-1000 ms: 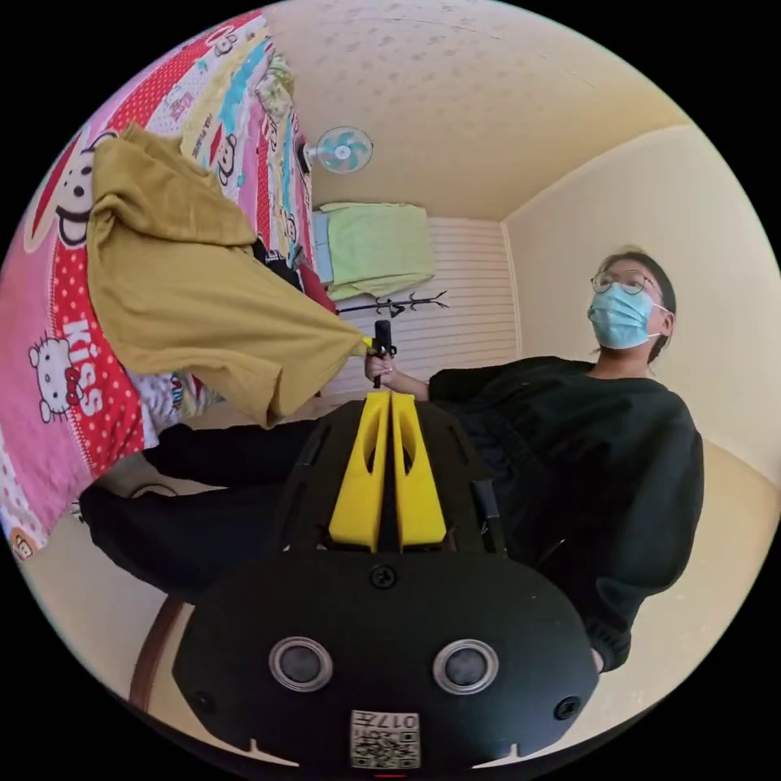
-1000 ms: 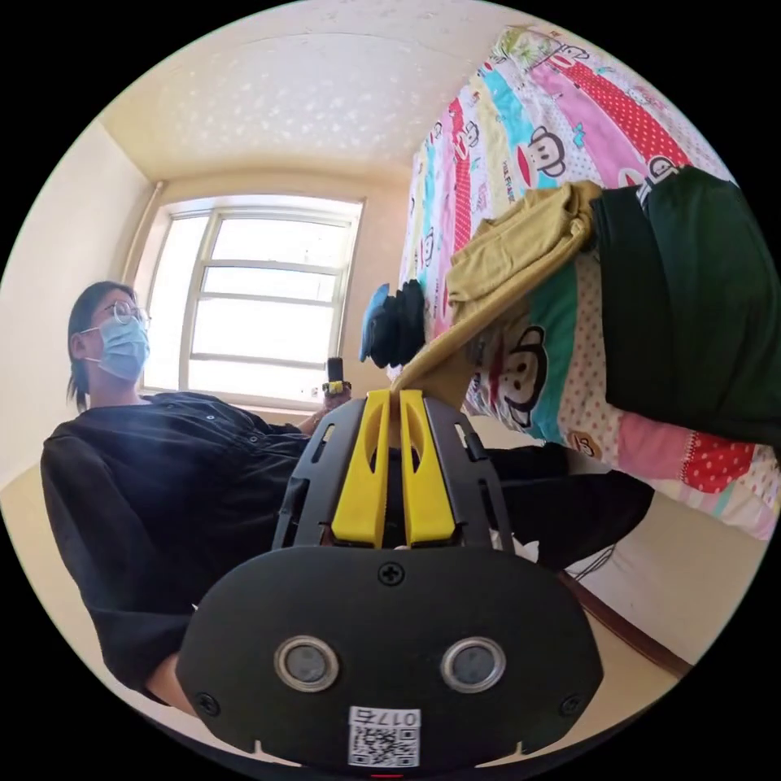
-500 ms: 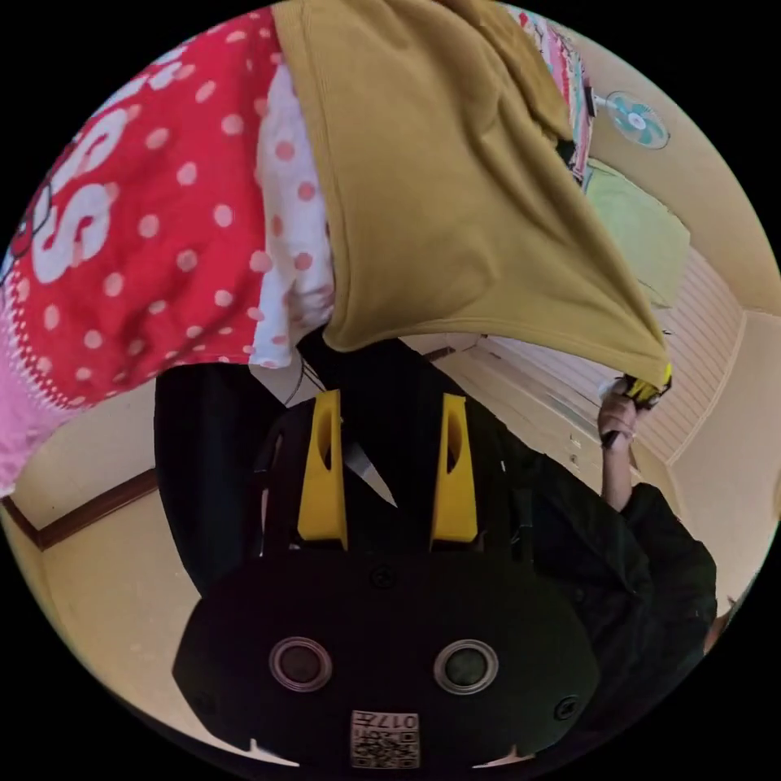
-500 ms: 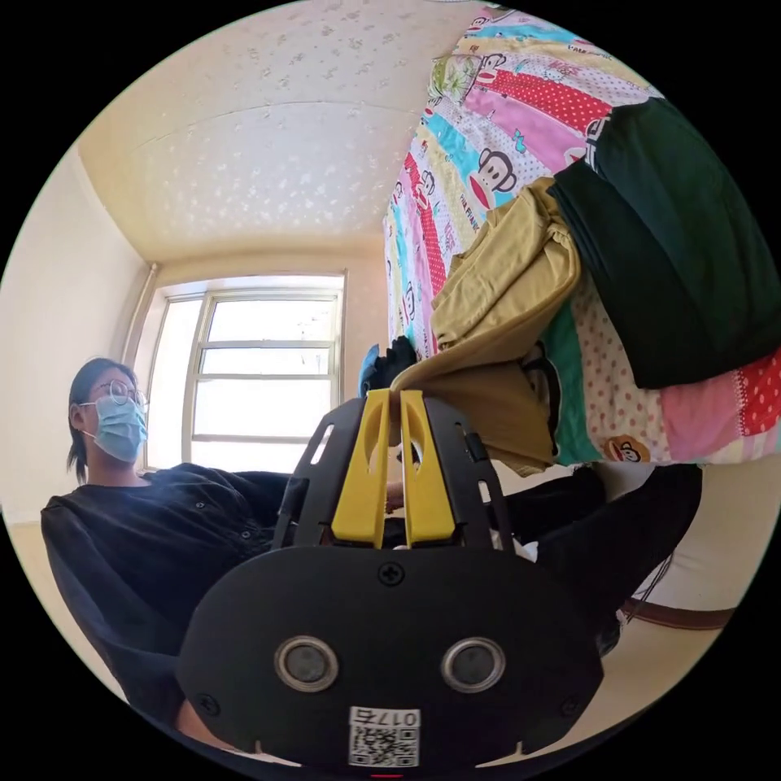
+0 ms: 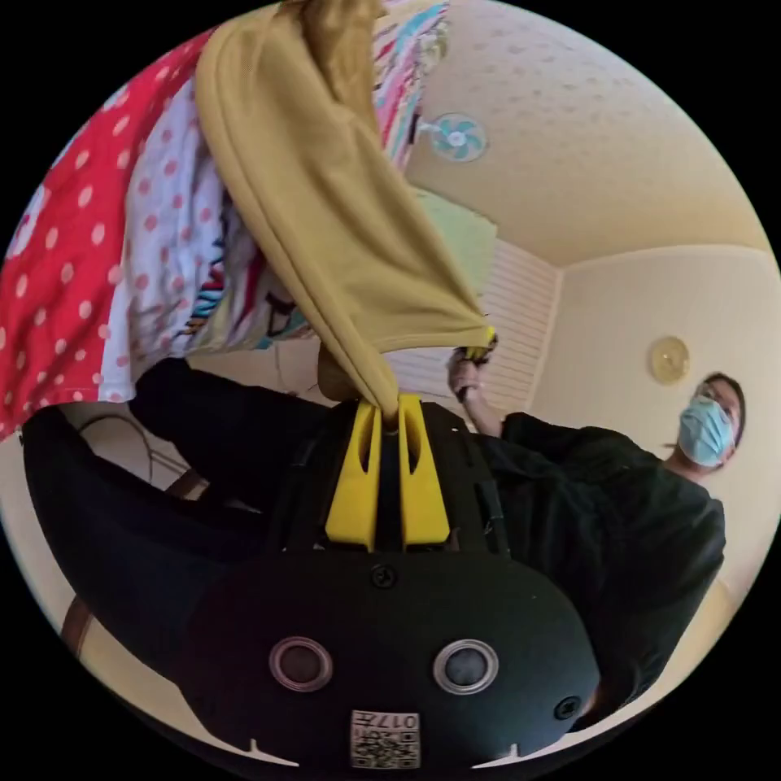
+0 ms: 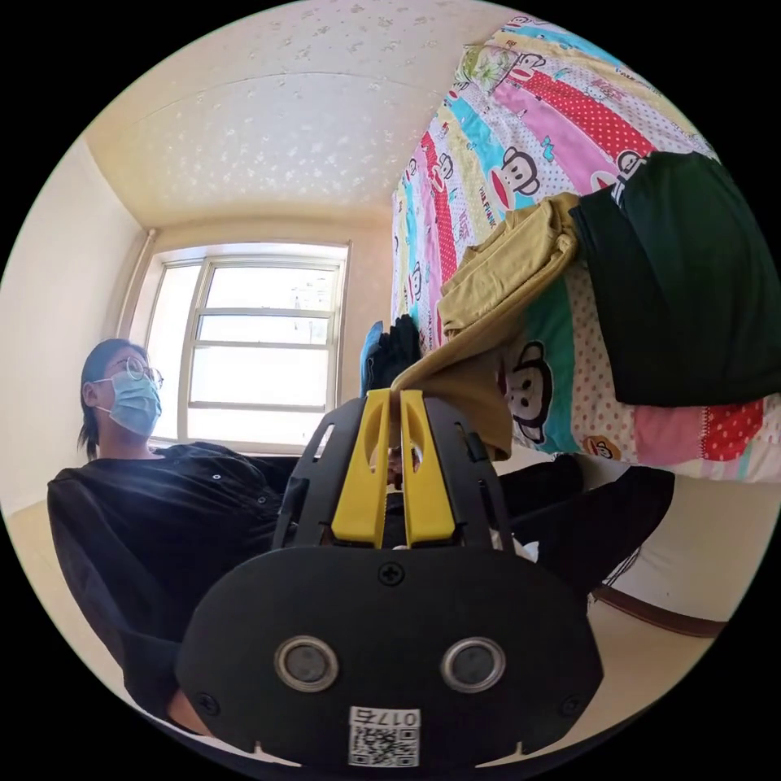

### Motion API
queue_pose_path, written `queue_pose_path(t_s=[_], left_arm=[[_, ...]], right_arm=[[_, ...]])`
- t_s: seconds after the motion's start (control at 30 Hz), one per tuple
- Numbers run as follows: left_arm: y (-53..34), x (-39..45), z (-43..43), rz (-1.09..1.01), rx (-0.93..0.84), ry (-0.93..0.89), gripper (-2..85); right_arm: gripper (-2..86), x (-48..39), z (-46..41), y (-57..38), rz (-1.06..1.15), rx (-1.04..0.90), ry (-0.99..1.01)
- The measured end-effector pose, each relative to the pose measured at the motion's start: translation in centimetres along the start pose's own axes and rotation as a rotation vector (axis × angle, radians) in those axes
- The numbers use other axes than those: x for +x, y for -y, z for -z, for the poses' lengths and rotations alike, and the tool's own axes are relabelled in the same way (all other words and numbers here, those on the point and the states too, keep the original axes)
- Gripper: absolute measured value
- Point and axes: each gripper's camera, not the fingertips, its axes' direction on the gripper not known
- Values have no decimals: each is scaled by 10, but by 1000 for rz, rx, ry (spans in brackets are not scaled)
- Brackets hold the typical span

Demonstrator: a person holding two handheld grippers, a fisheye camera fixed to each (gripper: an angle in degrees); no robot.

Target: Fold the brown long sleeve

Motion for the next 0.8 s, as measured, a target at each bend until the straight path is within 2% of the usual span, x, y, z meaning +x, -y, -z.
queue_pose_path(t_s=[0.07, 0.17, 0.27, 0.4, 0.57, 0.67, 0.73, 0.77, 0.8], left_arm=[[-24, 49, 29, -83, 115, -50, 37], [-69, 112, 65, -124, 258, -26, 37], [-109, 138, 78, -57, 329, -25, 37], [-128, 117, 81, 151, 420, -69, 37], [-57, 80, 85, 232, 558, -250, 39], [20, 71, 95, 258, 605, -211, 48], [68, 77, 108, 152, 670, -156, 117], [76, 79, 111, 131, 664, -131, 129], [87, 85, 115, 118, 637, -28, 154]], right_arm=[[25, -12, 8, -11, -6, -14, -18], [25, -29, 17, -36, -37, -24, 21], [26, -36, 21, -64, -88, -12, 40], [29, -12, 15, -59, -222, 52, 45], [37, 18, -25, 48, -275, 87, 28], [53, 41, -50, 128, -316, 177, 52], [70, 47, -60, 161, -334, 218, 96], [79, 41, -62, 172, -336, 268, 71], [80, 32, -63, 176, -343, 299, -5]])
